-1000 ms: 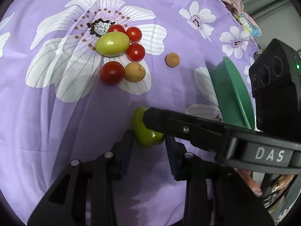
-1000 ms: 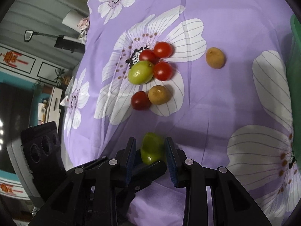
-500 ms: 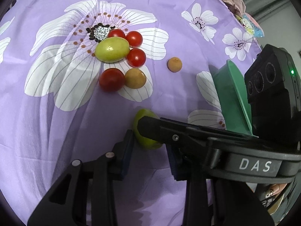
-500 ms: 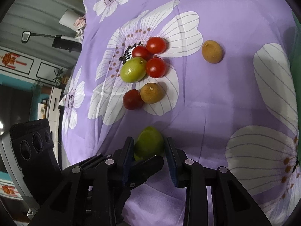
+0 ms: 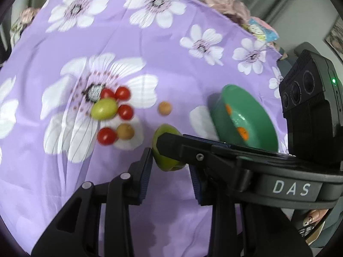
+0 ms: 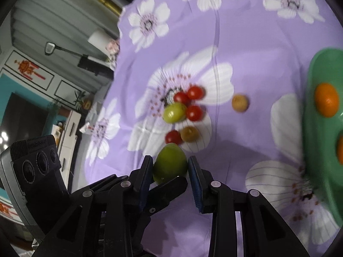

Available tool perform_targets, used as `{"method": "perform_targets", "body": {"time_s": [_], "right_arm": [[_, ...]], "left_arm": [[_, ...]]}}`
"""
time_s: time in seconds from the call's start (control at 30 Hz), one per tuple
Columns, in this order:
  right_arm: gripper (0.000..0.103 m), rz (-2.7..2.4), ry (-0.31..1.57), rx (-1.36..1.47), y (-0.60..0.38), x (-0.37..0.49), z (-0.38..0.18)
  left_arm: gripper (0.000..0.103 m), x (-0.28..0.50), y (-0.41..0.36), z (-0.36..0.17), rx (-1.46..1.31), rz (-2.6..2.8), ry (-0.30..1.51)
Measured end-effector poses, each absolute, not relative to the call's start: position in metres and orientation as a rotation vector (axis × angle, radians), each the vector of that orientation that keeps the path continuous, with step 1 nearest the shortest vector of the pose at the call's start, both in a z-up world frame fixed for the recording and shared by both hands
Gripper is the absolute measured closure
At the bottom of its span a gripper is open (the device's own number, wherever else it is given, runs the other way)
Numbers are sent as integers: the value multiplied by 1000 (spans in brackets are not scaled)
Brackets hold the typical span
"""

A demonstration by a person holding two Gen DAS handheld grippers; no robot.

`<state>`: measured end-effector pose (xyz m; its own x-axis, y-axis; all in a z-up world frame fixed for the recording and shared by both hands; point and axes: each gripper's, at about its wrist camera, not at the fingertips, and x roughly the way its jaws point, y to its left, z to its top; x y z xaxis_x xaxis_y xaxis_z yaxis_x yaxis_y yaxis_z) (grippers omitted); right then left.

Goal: Organize fruits
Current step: 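Lift and carry the green mango with the right gripper over the bowl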

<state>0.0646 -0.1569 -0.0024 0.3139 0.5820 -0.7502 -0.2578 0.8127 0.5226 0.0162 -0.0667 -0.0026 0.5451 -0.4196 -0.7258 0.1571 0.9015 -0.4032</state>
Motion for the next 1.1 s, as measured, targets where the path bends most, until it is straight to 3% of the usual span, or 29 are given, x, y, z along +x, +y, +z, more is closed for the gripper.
{"method": "perform_targets", "body": {"time_s": [0.53,1.1], "right_arm": [[67,500,902,352,-204,42,59],[67,367,813,400,-266,36,73]], "left_arm": [[70,10,-115,50,-171,-472,789],[70,29,-175,63,-91,-620,770]]}}
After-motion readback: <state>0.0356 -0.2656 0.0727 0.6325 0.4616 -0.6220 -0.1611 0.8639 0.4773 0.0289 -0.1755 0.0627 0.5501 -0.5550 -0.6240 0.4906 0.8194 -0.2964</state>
